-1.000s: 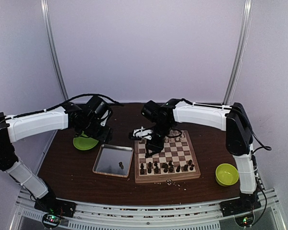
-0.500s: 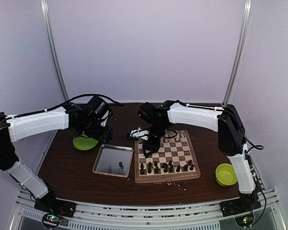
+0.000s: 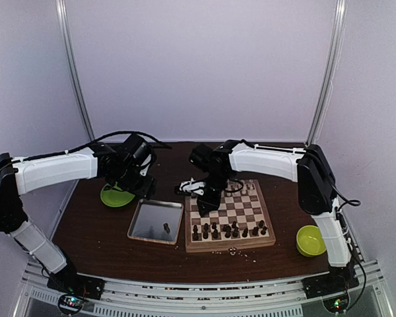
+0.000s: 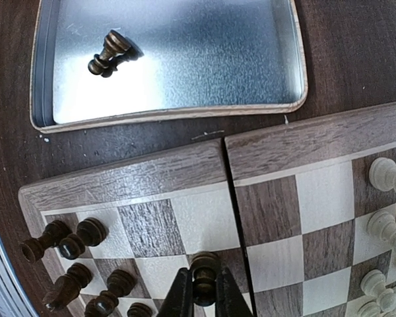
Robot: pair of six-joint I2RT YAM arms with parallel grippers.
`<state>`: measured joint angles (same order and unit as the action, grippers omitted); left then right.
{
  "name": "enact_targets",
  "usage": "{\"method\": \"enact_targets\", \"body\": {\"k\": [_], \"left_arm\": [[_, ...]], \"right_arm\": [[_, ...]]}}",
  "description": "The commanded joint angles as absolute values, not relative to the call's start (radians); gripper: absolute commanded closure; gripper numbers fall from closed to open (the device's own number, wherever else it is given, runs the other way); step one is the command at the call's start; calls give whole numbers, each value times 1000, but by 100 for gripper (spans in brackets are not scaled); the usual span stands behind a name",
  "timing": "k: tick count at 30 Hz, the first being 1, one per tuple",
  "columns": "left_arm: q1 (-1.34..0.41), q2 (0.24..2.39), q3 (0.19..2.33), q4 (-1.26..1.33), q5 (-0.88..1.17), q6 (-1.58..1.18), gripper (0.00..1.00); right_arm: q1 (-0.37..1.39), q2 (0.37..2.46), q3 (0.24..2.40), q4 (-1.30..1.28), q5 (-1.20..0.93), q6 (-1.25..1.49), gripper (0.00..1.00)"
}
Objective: Set up the chess pieces on the board
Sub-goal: Pick up the pawn from the chessboard, then place the bishop on b7.
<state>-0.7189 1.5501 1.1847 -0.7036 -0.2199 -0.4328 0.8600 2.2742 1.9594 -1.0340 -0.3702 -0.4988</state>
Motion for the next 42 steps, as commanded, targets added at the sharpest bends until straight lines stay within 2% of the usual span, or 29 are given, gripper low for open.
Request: {"method": "enact_targets", "body": {"k": [1,12,19,42], "left_arm": [[-710,1560,1192,-672,-203,-444,41],[-710,1592,1197,-671,-186,-440,41],[-710,1610,1192,-658,-163,-444,42],[-710,1637,1208,-662,-143,-446,43]], "right_arm": [[855,2233,1965,-1063,-377,-507,93],[729,1879,1560,-957,-367,-535,93],[680,1755,1367,-907,-361,-538,93],[674,1735,1239,-929,-339,-623,93]]}}
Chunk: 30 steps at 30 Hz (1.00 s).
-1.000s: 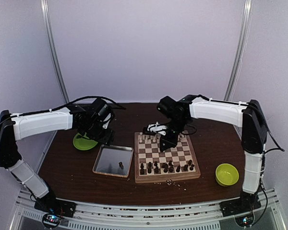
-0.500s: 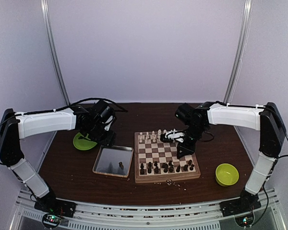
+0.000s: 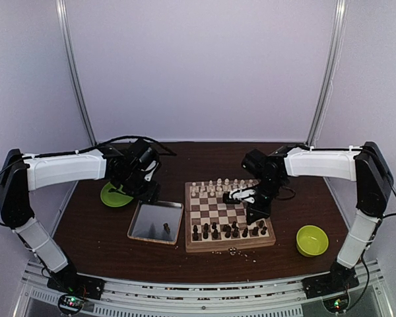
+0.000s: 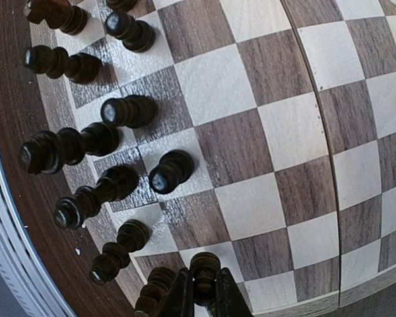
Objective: Set up the chess pieces on the board
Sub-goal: Place the bishop on b7.
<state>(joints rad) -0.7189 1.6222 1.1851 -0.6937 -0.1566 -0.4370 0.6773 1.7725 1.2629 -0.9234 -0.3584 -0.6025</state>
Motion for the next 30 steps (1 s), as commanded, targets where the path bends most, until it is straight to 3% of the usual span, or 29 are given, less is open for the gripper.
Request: {"method": "enact_targets", "body": {"k": [1,9,14,21,30], "left_arm": [[-710,1638,1210,-662,-141,-448,43],[-710,1647,1218,-662,-130,-448,43],[-710,1651,1216,-662,-121,-452,44],[-710,1642,1183,-672,-94,-440,45],[-730,1581,1065,-692,89,-388,51]], "right_arm": [[674,1735,1232,-928,-339,-623,93],[673,1741,1212,-913,-328,-623,92],[673,1735,1205,-889,-316,-607,81],[671,1702,1223,-896,-326,-600,77],[596,1606,1265,-981,-471,-613,74]]}}
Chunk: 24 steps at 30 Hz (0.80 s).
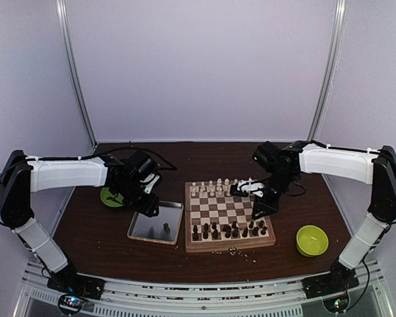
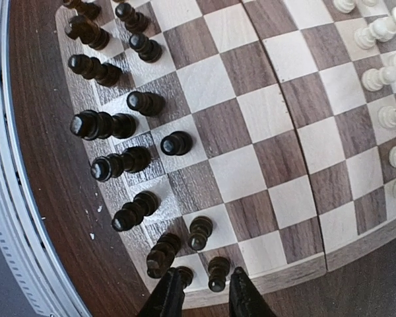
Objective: Set up the chess pieces on the board
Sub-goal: Place the bishop on b7, then pick up the pawn from the storage box.
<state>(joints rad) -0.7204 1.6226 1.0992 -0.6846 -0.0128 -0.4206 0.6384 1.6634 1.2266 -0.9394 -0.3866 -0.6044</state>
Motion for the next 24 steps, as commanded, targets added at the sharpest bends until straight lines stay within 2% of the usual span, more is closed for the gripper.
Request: {"method": "enact_targets", "body": {"k": [1,9,12,15,19,23,24], "left_arm": [[-732,1582,1059,-698,104,-386,51],[-770,1638,1115,-778,86,-360,53],[-807,1637,1163,-821,31,-242,54],[-869,1614,1193,-799,-82,-3,55],[-870,1604,1194,-766,26,291,55],[-818,1680,1262,-856,218,452,62],[-814,1700,1269,-855,205,466,63]], "right_arm": [[581,1594,1261,-971,-489,-608,74],[527,1534,1165,-878,-552,-572,74],[525,1510,1136,-856,-563,-568,74],[520,1489,1104,-826,-580,-567,74],[512,1479,1102,-827,-605,-573,73],[504,1445,1082,-821,-628,-577,73],[501,1438,1079,-820,-631,-578,73]]}}
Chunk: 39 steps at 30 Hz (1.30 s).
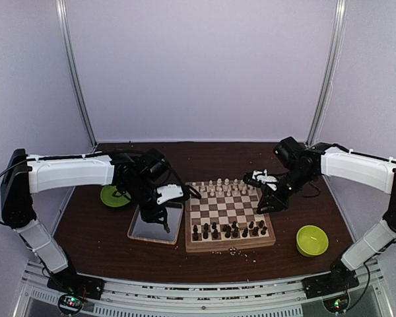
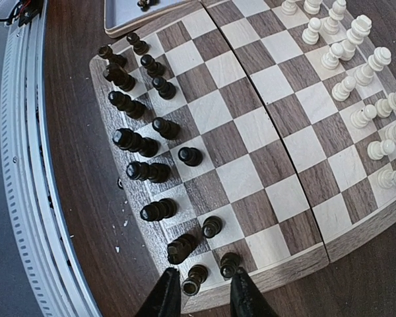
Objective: Set up the chess pieces on the board
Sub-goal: Pick up the pawn from the storage box.
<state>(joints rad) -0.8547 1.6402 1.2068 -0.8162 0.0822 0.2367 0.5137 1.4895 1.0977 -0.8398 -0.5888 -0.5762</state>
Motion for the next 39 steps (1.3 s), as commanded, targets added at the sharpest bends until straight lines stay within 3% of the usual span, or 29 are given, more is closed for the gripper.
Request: {"method": "enact_targets", "body": {"k": [1,39], "left_arm": [[-813,1714,1267,-849,191,492,62],[-828,1944,1328,-795,159,631,60]], "right_arm": [[498,1432,1078,-821,-637,-579,73],[456,1478,1086,-843,-704,-592,73]]}}
